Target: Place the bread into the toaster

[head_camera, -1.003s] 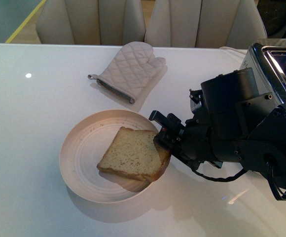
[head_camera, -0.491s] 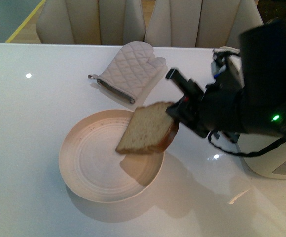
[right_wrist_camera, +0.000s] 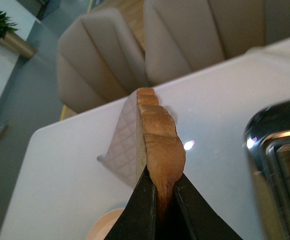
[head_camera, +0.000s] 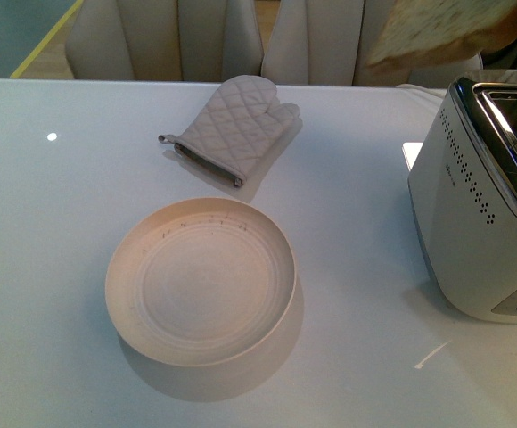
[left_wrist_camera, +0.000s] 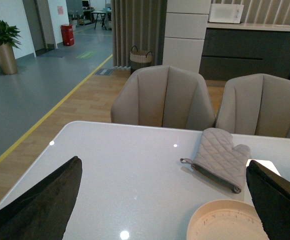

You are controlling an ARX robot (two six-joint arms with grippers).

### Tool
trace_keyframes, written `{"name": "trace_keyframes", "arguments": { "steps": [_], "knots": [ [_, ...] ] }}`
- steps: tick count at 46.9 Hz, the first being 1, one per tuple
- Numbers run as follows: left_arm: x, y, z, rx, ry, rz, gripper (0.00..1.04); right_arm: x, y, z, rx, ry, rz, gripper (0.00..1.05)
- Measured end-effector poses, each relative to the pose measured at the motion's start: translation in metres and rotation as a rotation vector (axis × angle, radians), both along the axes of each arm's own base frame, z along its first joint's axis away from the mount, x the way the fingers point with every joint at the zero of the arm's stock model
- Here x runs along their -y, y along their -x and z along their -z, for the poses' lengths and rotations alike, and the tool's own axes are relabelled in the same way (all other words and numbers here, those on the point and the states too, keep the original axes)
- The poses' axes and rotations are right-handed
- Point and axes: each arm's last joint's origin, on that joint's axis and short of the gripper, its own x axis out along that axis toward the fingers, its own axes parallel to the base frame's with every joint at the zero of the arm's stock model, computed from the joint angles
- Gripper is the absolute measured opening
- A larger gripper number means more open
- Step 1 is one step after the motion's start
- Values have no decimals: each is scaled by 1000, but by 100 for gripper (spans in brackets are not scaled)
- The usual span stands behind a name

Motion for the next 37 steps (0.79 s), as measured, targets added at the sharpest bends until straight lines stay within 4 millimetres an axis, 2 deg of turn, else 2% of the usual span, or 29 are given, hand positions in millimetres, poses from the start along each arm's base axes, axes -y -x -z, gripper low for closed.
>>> {"name": "trace_keyframes", "arguments": {
  "steps": [7,14,26,37],
  "knots": [
    [0,0,0,0,0,0,98,12,12,-43,70,223,48,3],
    [0,0,0,0,0,0,98,23,20,-60,66,406,67,3],
    [0,0,0,0,0,0,98,36,19,-51,-10,598,103,3],
    [0,0,0,0,0,0,98,38,9,-24,-158,644,63,3]
  ]
}}
